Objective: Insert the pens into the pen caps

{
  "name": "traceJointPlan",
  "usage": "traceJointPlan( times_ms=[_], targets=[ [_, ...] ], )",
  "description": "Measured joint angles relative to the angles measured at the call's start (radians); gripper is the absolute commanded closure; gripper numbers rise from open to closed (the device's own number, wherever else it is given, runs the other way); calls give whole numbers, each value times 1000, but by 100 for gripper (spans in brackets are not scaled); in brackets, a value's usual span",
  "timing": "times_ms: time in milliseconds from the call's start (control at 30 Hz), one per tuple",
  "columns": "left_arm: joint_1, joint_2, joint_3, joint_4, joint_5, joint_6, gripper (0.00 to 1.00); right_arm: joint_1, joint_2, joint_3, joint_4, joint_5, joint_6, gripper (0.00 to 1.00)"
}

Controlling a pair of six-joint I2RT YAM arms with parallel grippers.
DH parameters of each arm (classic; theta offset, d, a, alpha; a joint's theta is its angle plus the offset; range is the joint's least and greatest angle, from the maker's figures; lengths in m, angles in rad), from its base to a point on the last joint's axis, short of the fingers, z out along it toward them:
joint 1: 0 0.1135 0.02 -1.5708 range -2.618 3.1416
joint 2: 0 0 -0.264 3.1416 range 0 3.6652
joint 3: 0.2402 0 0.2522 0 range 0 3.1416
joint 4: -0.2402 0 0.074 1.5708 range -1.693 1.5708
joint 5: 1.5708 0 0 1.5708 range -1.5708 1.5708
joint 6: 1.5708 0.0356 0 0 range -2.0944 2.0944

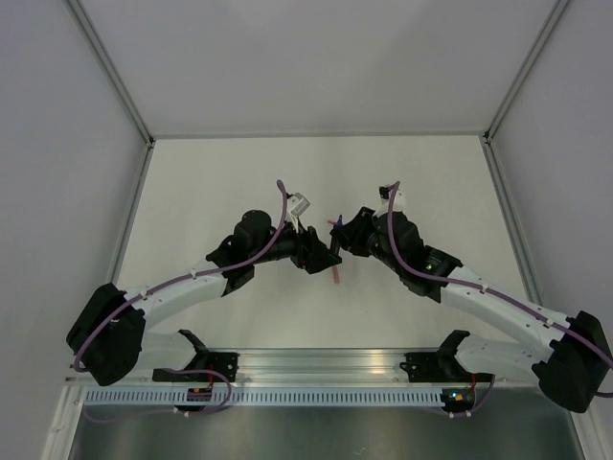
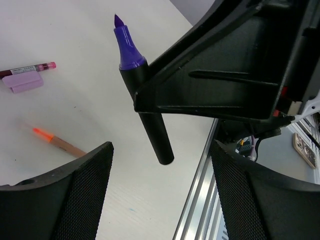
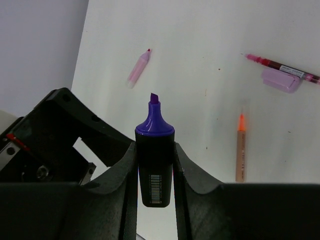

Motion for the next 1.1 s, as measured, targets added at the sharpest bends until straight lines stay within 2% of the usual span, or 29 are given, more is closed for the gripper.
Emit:
traceJointPlan(
  times_ms=[267,400,533,600,700,733,767,800,833,933,1033,1100],
  targets=[
    [0,0,0,0,23,0,24,74,-47,-6,65,56,26,100],
    [0,0,0,1,39,-2,35,88,-50,-11,93,61,29,100],
    [0,-13,0,3,40,-8,60,97,-51,-17,111,61,29,100],
    [0,-26,0,4,40,-13,67,105,-54,-24,121,61,29,100],
    [1,-46,0,-5,35,-19,83,115,-58,-34,130,66,27,100],
    [4,-46,0,-9,31,-22,94,117,-63,-34,129,71,25,100],
    [8,-46,0,-8,28,-25,98,118,-66,-35,130,76,24,99],
    [10,-47,0,-8,28,-26,98,119,-68,-37,132,79,23,95],
    [10,-47,0,-6,29,-26,98,121,-72,-40,135,80,20,83],
    [9,-50,0,-2,46,-30,98,126,-97,-71,170,80,6,59],
    [6,-64,-1,24,88,-50,98,129,-151,-125,240,43,-34,48],
    [2,-89,-6,58,120,-67,98,130,-187,-163,297,6,-68,47]
  ],
)
